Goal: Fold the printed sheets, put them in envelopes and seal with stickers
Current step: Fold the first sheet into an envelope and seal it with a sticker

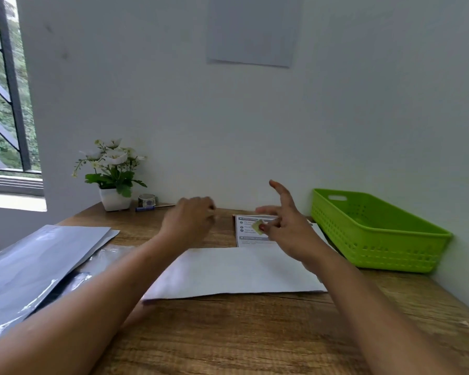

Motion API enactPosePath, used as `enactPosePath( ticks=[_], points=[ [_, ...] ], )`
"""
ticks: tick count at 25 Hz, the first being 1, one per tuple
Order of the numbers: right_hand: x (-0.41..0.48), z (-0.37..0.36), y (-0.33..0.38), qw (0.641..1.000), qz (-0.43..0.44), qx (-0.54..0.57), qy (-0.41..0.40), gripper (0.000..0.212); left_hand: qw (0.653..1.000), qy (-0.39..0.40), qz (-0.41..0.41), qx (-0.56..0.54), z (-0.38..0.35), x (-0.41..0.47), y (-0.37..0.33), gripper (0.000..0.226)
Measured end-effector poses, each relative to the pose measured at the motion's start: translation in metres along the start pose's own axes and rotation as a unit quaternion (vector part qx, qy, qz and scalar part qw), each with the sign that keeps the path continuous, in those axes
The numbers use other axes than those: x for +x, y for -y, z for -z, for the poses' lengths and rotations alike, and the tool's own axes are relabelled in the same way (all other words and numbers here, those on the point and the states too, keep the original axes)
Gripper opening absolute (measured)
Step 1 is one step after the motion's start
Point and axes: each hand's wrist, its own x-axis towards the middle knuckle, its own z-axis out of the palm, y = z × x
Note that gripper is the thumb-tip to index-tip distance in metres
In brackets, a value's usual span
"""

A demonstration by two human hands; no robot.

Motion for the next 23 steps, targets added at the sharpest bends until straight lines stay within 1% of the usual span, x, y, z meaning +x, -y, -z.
enactPosePath(
  ticks=[1,2,3,5,8,10,13,15,20,23],
  points=[
    [-0.001,0.002,0.002,1.000,0.006,-0.003,-0.005,0.084,0.994,0.033,-0.034,-0.103,0.005,-0.003,-0.015,0.032],
    [-0.003,0.004,0.005,1.000,0.010,-0.001,-0.005,0.084,0.977,0.071,-0.051,-0.192,0.010,-0.008,-0.031,0.035],
    [-0.005,0.005,0.006,1.000,0.011,0.007,0.002,0.083,0.960,0.097,-0.058,-0.255,0.013,-0.013,-0.044,0.037],
    [-0.008,0.005,0.008,1.000,0.012,0.019,0.021,0.081,0.940,0.111,-0.056,-0.319,0.014,-0.019,-0.058,0.033],
    [-0.011,0.004,0.010,0.999,0.025,0.026,0.029,0.082,0.920,0.116,-0.051,-0.370,0.016,-0.023,-0.057,0.022],
    [-0.011,0.004,0.011,0.999,0.029,0.031,0.026,0.084,0.907,0.114,-0.028,-0.406,0.016,-0.023,-0.055,0.015],
    [-0.010,0.006,0.012,0.999,0.024,0.034,0.026,0.086,0.876,0.129,0.010,-0.464,0.016,-0.025,-0.056,0.018],
    [-0.009,0.007,0.012,0.999,0.023,0.031,0.024,0.088,0.865,0.134,0.029,-0.483,0.017,-0.026,-0.056,0.022],
    [-0.009,0.009,0.012,0.999,0.025,0.026,-0.006,0.079,0.834,0.127,0.066,-0.533,0.015,-0.027,-0.056,0.023],
    [-0.008,0.010,0.008,0.999,0.026,0.032,-0.028,0.070,0.820,0.125,0.071,-0.555,0.012,-0.026,-0.054,0.012]
  ],
)
